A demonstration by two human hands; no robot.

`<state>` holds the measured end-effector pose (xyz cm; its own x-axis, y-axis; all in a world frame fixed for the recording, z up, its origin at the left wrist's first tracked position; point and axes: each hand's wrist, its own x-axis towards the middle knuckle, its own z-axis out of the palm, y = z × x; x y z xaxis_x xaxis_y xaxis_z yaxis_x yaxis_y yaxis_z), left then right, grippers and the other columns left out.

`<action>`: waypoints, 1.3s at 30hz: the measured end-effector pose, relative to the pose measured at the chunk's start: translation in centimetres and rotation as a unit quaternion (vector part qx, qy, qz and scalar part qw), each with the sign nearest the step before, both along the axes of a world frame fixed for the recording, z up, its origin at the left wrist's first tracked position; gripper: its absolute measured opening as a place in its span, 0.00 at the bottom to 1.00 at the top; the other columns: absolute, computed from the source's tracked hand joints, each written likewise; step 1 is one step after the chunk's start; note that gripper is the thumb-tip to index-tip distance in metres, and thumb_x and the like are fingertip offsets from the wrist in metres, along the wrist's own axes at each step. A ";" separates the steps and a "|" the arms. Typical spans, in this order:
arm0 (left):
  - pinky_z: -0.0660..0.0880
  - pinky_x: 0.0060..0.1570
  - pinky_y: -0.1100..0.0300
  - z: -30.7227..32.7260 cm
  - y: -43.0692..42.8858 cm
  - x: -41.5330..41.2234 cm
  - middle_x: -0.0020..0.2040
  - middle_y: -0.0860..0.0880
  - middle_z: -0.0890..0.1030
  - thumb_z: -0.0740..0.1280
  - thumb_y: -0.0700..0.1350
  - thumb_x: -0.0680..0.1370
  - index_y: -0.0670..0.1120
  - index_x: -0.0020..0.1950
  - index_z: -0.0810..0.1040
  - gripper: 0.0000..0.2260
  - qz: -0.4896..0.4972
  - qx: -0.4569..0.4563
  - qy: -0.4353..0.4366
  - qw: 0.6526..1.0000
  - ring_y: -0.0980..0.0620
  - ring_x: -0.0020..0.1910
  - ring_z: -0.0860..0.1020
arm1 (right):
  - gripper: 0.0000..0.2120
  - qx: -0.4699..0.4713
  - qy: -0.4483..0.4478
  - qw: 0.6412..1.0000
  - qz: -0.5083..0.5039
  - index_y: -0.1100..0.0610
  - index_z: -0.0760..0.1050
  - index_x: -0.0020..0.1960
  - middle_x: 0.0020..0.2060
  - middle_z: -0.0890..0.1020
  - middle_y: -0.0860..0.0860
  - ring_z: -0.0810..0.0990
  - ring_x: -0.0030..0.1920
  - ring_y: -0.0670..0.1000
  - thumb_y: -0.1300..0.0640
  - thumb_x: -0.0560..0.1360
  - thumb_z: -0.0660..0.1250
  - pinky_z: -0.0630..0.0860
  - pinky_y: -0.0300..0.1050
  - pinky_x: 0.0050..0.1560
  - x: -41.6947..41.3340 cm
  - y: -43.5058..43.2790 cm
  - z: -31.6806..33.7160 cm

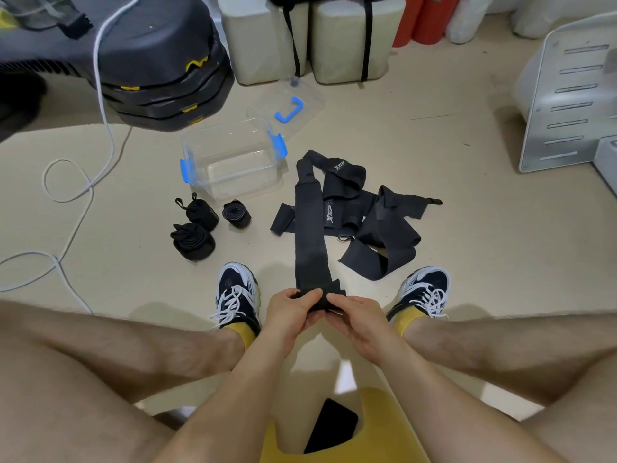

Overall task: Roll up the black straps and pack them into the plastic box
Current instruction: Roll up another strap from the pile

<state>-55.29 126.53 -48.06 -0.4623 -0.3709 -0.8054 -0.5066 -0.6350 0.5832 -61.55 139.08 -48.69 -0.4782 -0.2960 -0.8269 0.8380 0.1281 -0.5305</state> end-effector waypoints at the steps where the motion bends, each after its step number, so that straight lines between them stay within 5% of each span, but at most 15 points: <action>1: 0.81 0.41 0.62 0.1 0.0 0.0 0.49 0.40 0.84 0.73 0.39 0.76 0.37 0.51 0.80 0.07 -0.001 0.003 0.002 1.000 0.48 0.40 0.85 | 0.11 -0.008 -0.010 1.000 -0.003 0.67 0.81 0.53 0.47 0.86 0.61 0.86 0.50 0.55 0.60 0.76 0.73 0.80 0.48 0.60 0.1 0.0 0.3; 3: 0.81 0.39 0.63 0.2 -0.1 0.1 0.50 0.39 0.84 0.72 0.38 0.77 0.38 0.51 0.79 0.06 -0.005 0.012 0.005 1.000 0.48 0.39 0.84 | 0.13 0.030 -0.005 0.999 0.037 0.62 0.81 0.52 0.44 0.85 0.57 0.84 0.43 0.53 0.53 0.75 0.74 0.81 0.44 0.50 0.0 0.1 0.7; 6: 0.82 0.40 0.63 0.4 -0.2 0.3 0.51 0.37 0.83 0.72 0.37 0.77 0.38 0.50 0.78 0.05 -0.017 0.029 0.012 0.999 0.45 0.42 0.84 | 0.18 0.155 0.043 0.986 0.038 0.58 0.76 0.49 0.37 0.74 0.53 0.71 0.35 0.50 0.43 0.74 0.70 0.69 0.45 0.35 -0.6 0.6 0.3; 10: 0.82 0.43 0.61 0.2 -0.2 0.9 0.55 0.34 0.82 0.72 0.34 0.76 0.36 0.51 0.78 0.06 -0.058 0.046 0.017 0.997 0.42 0.48 0.84 | 0.19 0.178 0.029 0.983 0.026 0.55 0.68 0.56 0.49 0.74 0.52 0.76 0.49 0.52 0.40 0.78 0.64 0.73 0.55 0.60 -2.3 0.7 0.0; 12: 0.82 0.45 0.59 0.1 0.0 1.2 0.55 0.35 0.81 0.72 0.33 0.75 0.37 0.48 0.78 0.05 -0.085 0.044 0.015 0.995 0.40 0.50 0.83 | 0.20 0.144 -0.003 0.988 0.059 0.57 0.71 0.54 0.49 0.77 0.52 0.78 0.52 0.54 0.39 0.79 0.64 0.73 0.56 0.64 -3.2 -0.1 -0.2; 17: 0.82 0.47 0.58 -0.2 0.0 1.6 0.51 0.38 0.79 0.71 0.31 0.75 0.37 0.46 0.78 0.04 -0.109 0.046 0.020 0.993 0.42 0.48 0.83 | 0.15 0.244 0.061 0.962 0.107 0.65 0.79 0.49 0.45 0.84 0.61 0.83 0.45 0.60 0.52 0.74 0.74 0.82 0.55 0.52 -2.8 -2.2 -2.2; 21: 0.81 0.43 0.60 -0.5 -0.1 1.9 0.48 0.40 0.80 0.71 0.31 0.75 0.38 0.44 0.78 0.05 -0.112 0.048 0.009 0.993 0.43 0.46 0.83 | 0.11 0.236 0.020 0.966 0.108 0.64 0.79 0.44 0.32 0.83 0.55 0.82 0.35 0.55 0.56 0.72 0.76 0.81 0.52 0.49 -2.0 -1.8 -2.5; 29: 0.80 0.47 0.62 -0.3 -0.3 2.2 0.42 0.44 0.83 0.73 0.32 0.73 0.39 0.44 0.80 0.04 -0.113 0.066 0.003 0.991 0.49 0.45 0.84 | 0.14 0.219 -0.018 0.967 0.129 0.65 0.79 0.49 0.45 0.84 0.61 0.84 0.47 0.63 0.56 0.71 0.77 0.82 0.61 0.53 -1.8 -1.5 -2.9; 33: 0.78 0.53 0.62 -0.3 -0.5 2.2 0.51 0.40 0.84 0.74 0.35 0.74 0.34 0.54 0.80 0.11 -0.085 0.084 0.006 0.993 0.48 0.52 0.83 | 0.11 0.186 -0.031 0.975 0.121 0.65 0.77 0.47 0.43 0.83 0.61 0.83 0.44 0.61 0.60 0.72 0.76 0.82 0.57 0.49 -1.6 -1.8 -2.2; 36: 0.79 0.46 0.63 -0.2 -0.3 2.2 0.47 0.41 0.85 0.73 0.36 0.75 0.33 0.53 0.80 0.09 -0.057 0.099 0.012 0.993 0.51 0.45 0.85 | 0.14 0.194 0.043 0.972 0.125 0.56 0.68 0.42 0.42 0.77 0.55 0.77 0.41 0.56 0.61 0.74 0.74 0.78 0.51 0.43 -1.5 -1.9 -2.4; 39: 0.79 0.38 0.63 -0.1 -0.3 2.1 0.39 0.44 0.81 0.71 0.34 0.75 0.39 0.43 0.75 0.06 -0.044 0.078 -0.004 0.996 0.52 0.36 0.83 | 0.12 0.169 0.052 0.976 0.127 0.53 0.69 0.41 0.46 0.79 0.58 0.78 0.44 0.58 0.63 0.76 0.71 0.78 0.51 0.40 -1.6 -1.7 -2.1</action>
<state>-53.15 126.22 -48.15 -0.4804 -0.1994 -0.8541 -0.5690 -0.6702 0.4765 -63.11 137.35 -50.83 -0.5118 -0.1351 -0.8484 0.6998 0.5072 -0.5030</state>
